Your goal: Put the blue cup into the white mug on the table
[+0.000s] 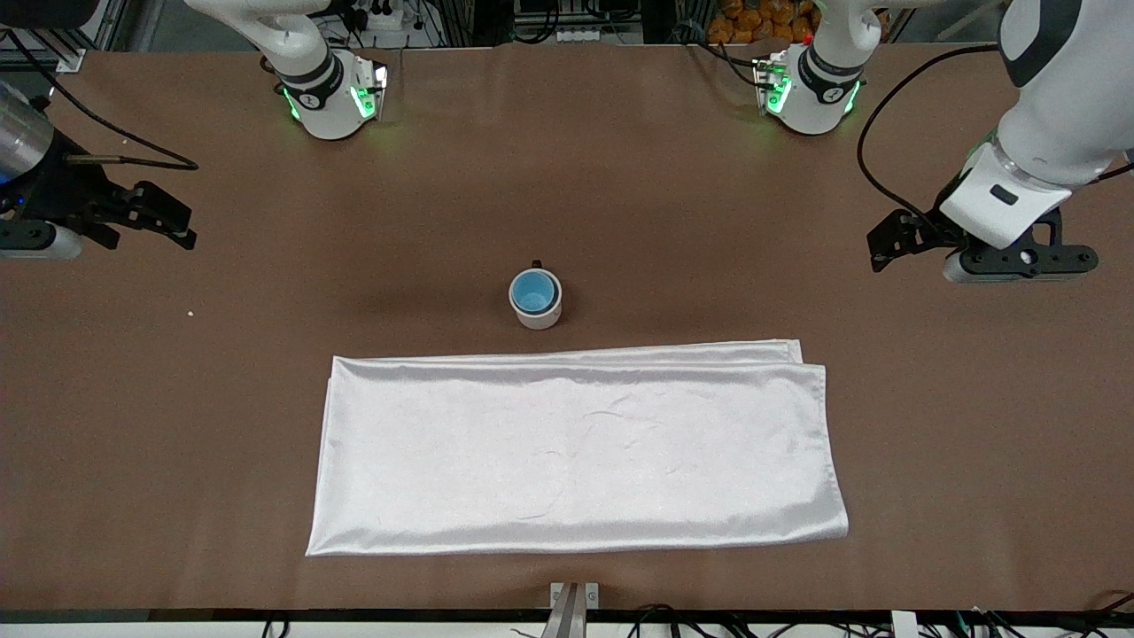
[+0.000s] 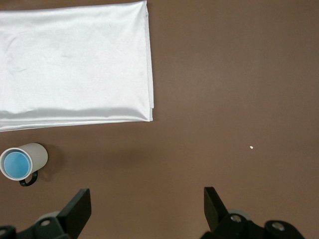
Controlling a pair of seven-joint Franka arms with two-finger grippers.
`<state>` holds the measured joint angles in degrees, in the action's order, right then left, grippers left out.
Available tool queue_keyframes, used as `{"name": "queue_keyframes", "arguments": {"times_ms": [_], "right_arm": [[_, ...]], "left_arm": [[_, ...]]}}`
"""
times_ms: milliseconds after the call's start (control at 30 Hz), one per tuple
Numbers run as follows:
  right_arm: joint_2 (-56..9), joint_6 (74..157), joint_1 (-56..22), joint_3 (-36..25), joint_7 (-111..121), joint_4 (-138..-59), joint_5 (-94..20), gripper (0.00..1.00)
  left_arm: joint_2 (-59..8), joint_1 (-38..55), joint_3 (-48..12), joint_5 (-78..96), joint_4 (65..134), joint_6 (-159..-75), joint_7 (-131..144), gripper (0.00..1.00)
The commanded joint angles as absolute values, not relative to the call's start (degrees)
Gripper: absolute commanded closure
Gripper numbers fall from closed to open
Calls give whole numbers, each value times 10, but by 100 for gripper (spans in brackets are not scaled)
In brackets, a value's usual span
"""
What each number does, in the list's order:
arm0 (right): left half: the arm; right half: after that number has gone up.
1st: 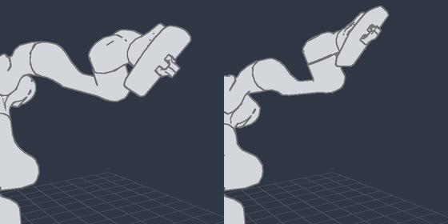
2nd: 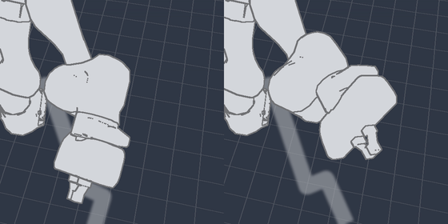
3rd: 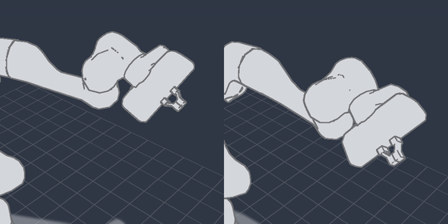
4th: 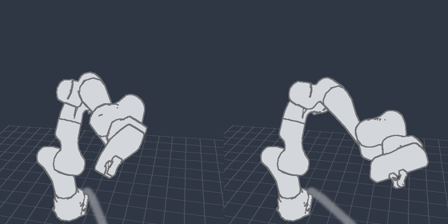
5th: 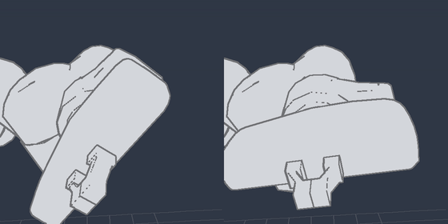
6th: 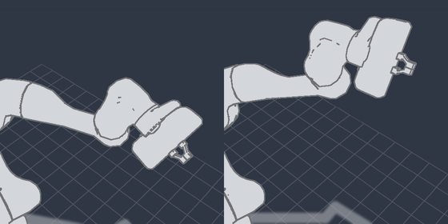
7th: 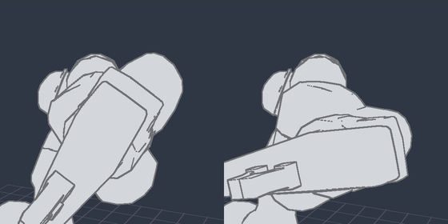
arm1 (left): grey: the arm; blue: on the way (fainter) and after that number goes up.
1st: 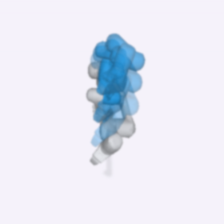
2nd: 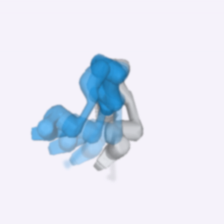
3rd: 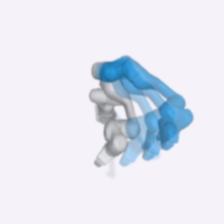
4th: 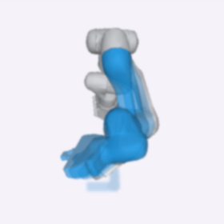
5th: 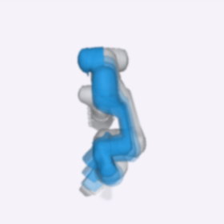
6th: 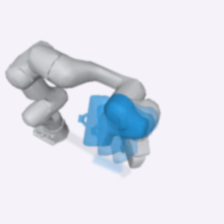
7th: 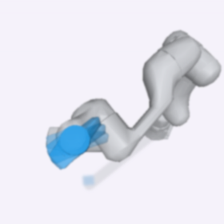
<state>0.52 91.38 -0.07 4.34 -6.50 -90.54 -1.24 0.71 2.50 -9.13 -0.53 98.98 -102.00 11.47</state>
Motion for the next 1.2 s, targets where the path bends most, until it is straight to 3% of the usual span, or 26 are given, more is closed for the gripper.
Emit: {"name": "queue_keyframes", "arguments": {"times_ms": [0, 1167], "right_arm": [[1, 906, 14, 48, -64, -896, -13, 0], [-8, 907, 33, 48, -44, -893, 4, 0]], "left_arm": [[16, 17, -89, 11, 970, -984, 97, 0], [33, 16, -83, 4, 965, -976, 97, 0]]}}
